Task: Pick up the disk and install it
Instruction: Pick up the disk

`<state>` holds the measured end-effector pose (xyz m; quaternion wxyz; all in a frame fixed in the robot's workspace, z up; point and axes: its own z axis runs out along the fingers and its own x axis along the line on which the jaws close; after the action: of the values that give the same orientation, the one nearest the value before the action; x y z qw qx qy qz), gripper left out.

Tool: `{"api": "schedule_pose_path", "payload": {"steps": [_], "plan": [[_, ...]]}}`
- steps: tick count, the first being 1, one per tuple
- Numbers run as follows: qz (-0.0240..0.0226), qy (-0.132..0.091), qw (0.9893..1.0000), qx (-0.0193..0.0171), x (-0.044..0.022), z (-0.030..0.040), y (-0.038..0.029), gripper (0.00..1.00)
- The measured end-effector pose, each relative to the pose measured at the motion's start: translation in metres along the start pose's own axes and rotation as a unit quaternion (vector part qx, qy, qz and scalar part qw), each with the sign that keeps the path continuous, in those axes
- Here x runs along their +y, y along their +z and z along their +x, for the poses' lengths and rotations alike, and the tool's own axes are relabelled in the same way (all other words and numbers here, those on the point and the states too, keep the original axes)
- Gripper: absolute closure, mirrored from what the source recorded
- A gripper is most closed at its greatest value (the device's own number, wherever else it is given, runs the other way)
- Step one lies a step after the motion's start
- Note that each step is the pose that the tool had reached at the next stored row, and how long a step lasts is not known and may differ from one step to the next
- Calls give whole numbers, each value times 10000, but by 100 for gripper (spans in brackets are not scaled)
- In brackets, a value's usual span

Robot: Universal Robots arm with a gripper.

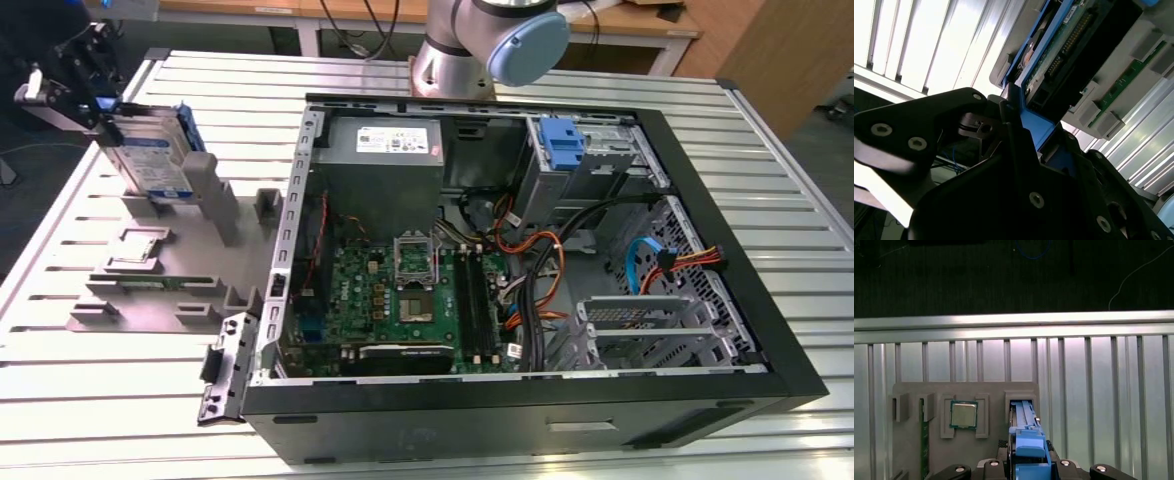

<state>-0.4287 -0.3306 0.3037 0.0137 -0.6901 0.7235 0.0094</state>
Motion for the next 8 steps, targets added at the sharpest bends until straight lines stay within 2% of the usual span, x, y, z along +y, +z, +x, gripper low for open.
{"api": "schedule_pose_path", "payload": {"steps": [8], "plan": [[0, 0, 10000, 0, 0, -1, -25, 63]]}}
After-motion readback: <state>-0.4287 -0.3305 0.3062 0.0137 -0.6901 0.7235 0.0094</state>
